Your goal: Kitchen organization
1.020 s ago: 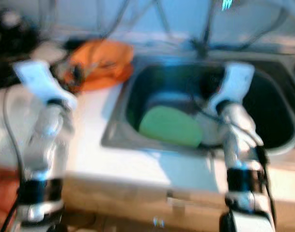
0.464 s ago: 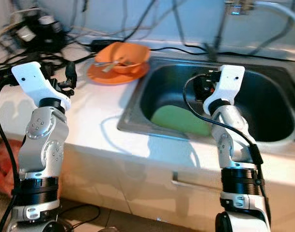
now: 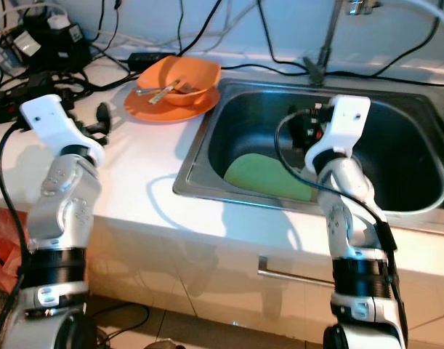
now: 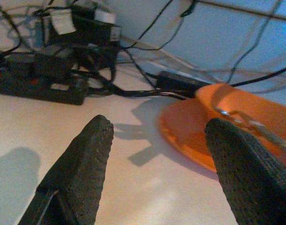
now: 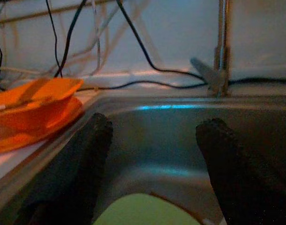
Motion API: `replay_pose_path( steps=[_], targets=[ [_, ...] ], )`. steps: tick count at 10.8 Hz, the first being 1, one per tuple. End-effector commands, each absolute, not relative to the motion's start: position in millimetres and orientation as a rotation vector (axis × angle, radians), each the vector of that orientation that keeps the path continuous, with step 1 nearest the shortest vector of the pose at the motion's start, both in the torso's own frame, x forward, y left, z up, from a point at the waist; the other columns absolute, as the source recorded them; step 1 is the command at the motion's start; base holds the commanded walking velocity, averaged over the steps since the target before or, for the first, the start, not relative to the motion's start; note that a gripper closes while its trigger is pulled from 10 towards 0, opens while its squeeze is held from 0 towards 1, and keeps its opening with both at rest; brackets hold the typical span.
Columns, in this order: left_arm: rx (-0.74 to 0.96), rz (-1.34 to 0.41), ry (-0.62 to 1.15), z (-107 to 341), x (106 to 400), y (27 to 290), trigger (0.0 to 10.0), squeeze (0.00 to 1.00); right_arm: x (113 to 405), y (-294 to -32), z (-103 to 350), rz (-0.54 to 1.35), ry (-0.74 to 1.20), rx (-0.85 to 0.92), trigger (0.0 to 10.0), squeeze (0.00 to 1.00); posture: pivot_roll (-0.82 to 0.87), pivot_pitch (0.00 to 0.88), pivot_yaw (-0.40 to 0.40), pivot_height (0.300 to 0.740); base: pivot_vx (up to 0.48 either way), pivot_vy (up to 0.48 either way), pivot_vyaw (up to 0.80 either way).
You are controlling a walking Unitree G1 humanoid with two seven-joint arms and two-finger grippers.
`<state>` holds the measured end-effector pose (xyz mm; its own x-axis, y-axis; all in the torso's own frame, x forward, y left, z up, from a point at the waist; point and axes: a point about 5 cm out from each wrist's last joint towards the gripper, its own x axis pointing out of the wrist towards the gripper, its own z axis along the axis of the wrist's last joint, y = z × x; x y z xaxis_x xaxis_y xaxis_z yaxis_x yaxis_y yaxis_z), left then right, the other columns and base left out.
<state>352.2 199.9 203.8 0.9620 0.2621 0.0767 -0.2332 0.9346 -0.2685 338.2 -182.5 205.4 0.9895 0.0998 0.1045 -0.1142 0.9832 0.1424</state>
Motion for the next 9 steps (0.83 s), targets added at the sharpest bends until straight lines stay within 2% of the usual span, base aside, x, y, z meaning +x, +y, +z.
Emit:
replay_pose_path(
  steps=[1,4,7,9],
  targets=[
    [-0.28,0.263,-0.081,203.3,357.4,201.7,10.0,0.0,333.9,-180.8,210.0,0.131,-0.113,0.161,10.0,0.0,0.02,0.103,0.069,0.74,0.0,0.0,0.0],
    [-0.396,0.253,0.029,189.7,372.3,197.3,10.0,0.0,316.9,-176.1,211.0,0.168,-0.119,0.188,10.0,0.0,-0.01,0.162,0.093,0.74,0.0,0.0,0.0],
    [-0.419,0.128,0.095,176.1,379.1,171.0,10.0,0.0,306.4,-163.8,209.3,0.216,-0.115,0.18,10.0,0.0,-0.01,0.189,0.097,0.74,0.0,0.0,0.0],
    [-0.495,0.107,0.103,169.8,381.4,164.5,10.0,0.0,305.0,-160.3,211.3,0.238,-0.113,0.185,10.0,0.0,-0.01,0.189,0.094,0.74,0.0,0.0,-0.71]
  ],
)
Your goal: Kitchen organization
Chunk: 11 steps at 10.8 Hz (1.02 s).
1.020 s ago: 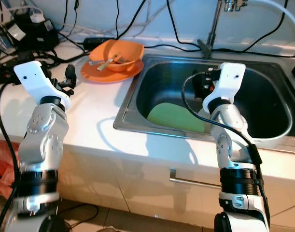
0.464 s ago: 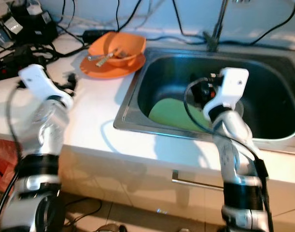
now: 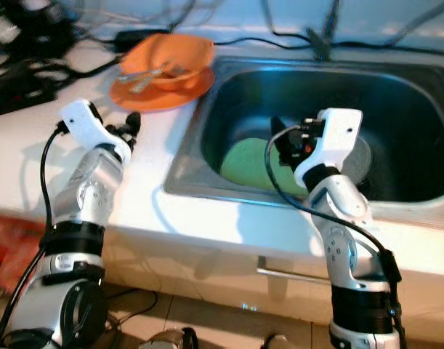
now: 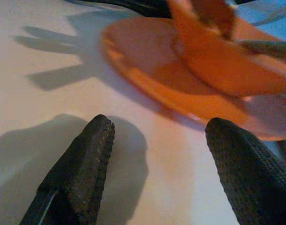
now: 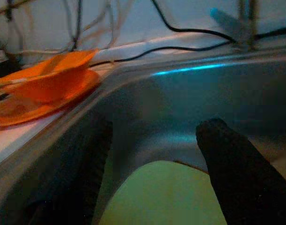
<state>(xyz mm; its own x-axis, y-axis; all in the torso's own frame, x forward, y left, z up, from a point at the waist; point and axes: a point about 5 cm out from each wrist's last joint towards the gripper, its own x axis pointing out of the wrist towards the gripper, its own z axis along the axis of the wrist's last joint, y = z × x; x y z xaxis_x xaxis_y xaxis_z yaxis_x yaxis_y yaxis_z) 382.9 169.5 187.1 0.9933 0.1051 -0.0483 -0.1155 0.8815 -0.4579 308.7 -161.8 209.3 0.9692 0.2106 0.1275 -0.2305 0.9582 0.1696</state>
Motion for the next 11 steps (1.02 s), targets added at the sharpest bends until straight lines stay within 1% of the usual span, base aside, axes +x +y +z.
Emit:
replay_pose_path(
  steps=[1,3,6,8,9,11],
  targets=[
    [-0.529,0.099,0.117,167.5,384.0,159.6,10.0,0.0,304.8,-159.5,213.0,0.248,-0.12,0.182,10.0,0.0,-0.01,0.188,0.094,0.74,0.0,0.0,0.0],
    [-0.587,0.114,0.139,164.9,389.7,158.0,10.0,0.0,304.1,-159.6,212.8,0.248,-0.117,0.151,10.0,0.0,-0.03,0.184,0.097,0.74,0.0,0.0,0.0],
    [-0.586,0.123,0.145,164.7,397.3,167.6,10.0,0.0,299.6,-162.3,211.5,0.244,-0.111,0.129,10.0,0.0,-0.05,0.189,0.098,0.74,0.0,0.0,0.0],
    [-0.635,0.151,0.19,157.8,399.4,172.4,10.0,0.0,295.7,-163.9,211.9,0.243,-0.108,0.121,10.0,0.0,-0.06,0.203,0.097,0.74,0.0,0.0,0.0],
    [-0.62,0.164,0.195,157.9,400.8,175.4,10.0,0.0,293.9,-164.1,211.9,0.242,-0.104,0.122,10.0,0.0,-0.07,0.21,0.099,0.74,0.0,0.0,0.0],
    [-0.485,0.18,0.146,171.5,404.7,182.2,10.0,0.0,293.3,-163.7,211.2,0.24,-0.101,0.127,10.0,0.0,-0.06,0.218,0.104,0.74,0.0,0.0,0.0]
  ],
)
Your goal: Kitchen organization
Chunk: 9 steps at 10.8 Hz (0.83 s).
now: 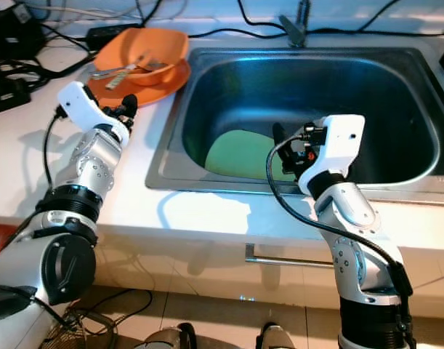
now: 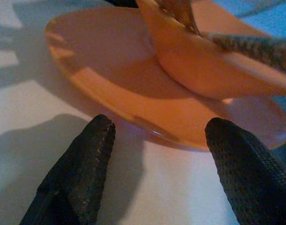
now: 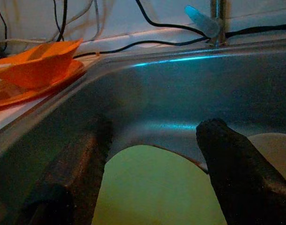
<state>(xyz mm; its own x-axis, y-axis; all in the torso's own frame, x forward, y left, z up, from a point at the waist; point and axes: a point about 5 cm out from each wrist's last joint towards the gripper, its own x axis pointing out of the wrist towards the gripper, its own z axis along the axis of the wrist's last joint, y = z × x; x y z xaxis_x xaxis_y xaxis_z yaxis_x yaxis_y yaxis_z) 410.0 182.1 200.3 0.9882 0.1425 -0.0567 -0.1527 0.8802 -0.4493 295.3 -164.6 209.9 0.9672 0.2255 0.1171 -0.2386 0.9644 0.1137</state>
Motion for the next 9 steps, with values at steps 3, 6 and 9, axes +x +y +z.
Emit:
replay_pose_path(
  steps=[3,6,9],
  targets=[
    [-0.387,0.249,0.069,183.9,403.3,196.2,10.0,0.0,293.2,-162.1,209.0,0.237,-0.093,0.137,10.0,0.0,-0.05,0.223,0.11,0.74,0.0,0.0,0.0],
    [-0.336,0.258,0.02,197.1,403.5,198.7,10.0,0.0,293.8,-164.2,209.3,0.233,-0.093,0.142,10.0,0.0,-0.04,0.224,0.114,0.74,0.0,0.0,0.0],
    [-0.337,0.262,-0.003,201.3,399.3,199.2,10.0,0.0,294.3,-163.9,208.4,0.236,-0.091,0.148,10.0,0.0,-0.03,0.224,0.112,0.74,0.0,0.0,0.0]
  ],
)
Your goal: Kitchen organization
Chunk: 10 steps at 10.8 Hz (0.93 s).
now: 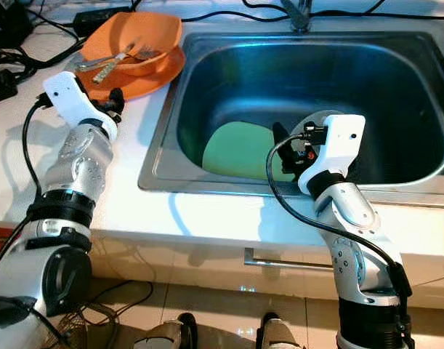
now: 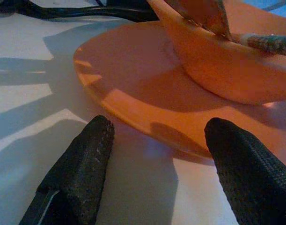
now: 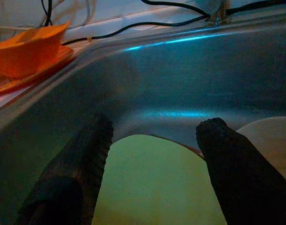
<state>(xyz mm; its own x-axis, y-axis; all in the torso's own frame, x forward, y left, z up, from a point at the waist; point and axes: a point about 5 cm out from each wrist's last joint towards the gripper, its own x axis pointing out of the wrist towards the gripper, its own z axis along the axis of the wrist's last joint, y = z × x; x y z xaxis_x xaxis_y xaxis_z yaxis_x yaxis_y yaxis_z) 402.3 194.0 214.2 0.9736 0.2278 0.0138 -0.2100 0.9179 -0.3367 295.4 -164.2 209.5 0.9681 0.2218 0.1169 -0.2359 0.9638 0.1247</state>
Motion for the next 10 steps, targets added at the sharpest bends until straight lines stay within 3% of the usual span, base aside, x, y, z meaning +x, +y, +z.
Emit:
replay_pose_path(
  steps=[1,6,10],
  targets=[
    [-0.319,0.254,-0.04,208.9,399.1,201.0,10.0,0.0,295.1,-163.4,208.3,0.239,-0.09,0.151,10.0,0.0,-0.03,0.224,0.109,0.74,0.0,0.0,0.0],
    [-0.255,0.213,-0.122,234.2,399.6,197.5,10.0,0.0,298.0,-164.0,208.2,0.233,-0.091,0.158,10.0,0.0,-0.02,0.222,0.111,0.74,0.0,0.0,0.0],
    [-0.247,0.169,-0.059,224.4,406.8,195.5,10.0,0.0,296.8,-164.8,207.8,0.226,-0.093,0.157,10.0,0.0,-0.04,0.23,0.114,0.74,0.0,0.0,0.0]
  ],
)
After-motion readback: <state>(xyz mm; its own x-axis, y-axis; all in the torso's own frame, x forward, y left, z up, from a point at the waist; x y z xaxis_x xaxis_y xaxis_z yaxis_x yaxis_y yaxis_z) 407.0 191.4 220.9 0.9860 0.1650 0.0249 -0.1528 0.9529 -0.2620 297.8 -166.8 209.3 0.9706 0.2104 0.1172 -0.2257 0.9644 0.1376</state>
